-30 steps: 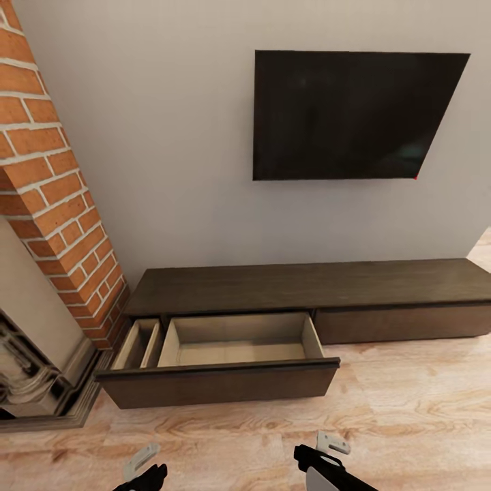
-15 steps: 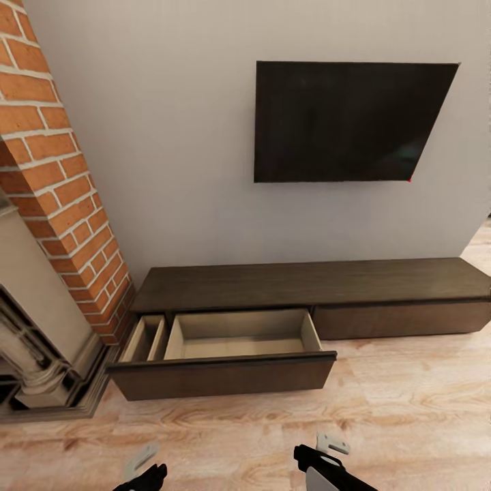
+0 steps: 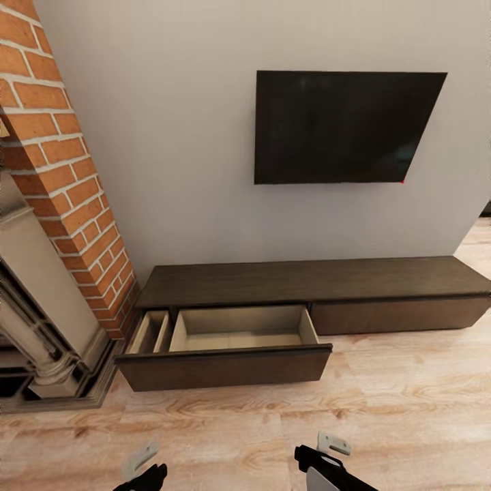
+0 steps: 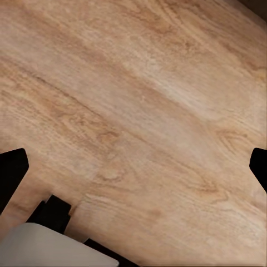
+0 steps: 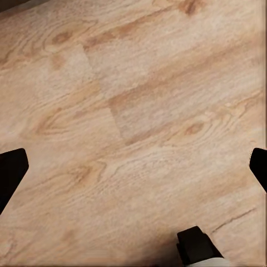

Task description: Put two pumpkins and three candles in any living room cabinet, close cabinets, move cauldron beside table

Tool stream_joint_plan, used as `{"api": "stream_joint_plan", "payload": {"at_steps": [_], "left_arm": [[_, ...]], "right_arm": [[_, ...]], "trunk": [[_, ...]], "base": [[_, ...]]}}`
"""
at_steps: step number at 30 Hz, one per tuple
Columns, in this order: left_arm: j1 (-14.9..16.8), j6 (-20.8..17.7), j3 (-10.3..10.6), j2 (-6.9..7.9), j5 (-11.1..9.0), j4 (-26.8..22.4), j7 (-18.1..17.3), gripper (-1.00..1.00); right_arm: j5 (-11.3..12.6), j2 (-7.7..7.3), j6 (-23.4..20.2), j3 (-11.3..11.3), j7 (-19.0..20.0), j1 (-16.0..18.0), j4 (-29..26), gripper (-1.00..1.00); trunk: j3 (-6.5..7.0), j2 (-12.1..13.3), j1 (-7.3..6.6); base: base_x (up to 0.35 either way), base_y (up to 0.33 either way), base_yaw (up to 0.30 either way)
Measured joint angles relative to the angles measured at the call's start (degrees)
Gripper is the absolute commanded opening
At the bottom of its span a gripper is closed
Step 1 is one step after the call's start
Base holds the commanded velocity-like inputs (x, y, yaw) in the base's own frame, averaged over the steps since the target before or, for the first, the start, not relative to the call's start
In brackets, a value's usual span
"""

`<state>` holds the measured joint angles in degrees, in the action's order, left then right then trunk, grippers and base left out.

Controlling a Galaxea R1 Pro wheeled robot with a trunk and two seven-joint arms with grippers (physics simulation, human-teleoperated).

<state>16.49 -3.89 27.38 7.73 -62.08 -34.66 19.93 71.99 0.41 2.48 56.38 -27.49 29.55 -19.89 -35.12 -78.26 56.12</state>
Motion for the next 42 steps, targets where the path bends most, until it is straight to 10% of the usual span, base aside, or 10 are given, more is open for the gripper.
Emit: {"api": "stream_joint_plan", "payload": {"at_steps": [33,42], "left_arm": [[0.0,0.89,-0.23,0.15,0.3,3.24,1.03,1.0],[0.17,1.23,-0.97,2.4,0.02,7.89,0.35,1.0]], "right_arm": [[-0.42,0.14,0.58,0.06,0.15,0.02,3.55,1.0],[-0.52,0.14,0.62,0.12,0.15,0.02,3.67,1.0]], "trunk": [[5.93,13.24,-7.26],[7.54,16.85,-9.24]], "base": [[-0.002,0.0,0.198],[0.0,0.0,0.29]]}}
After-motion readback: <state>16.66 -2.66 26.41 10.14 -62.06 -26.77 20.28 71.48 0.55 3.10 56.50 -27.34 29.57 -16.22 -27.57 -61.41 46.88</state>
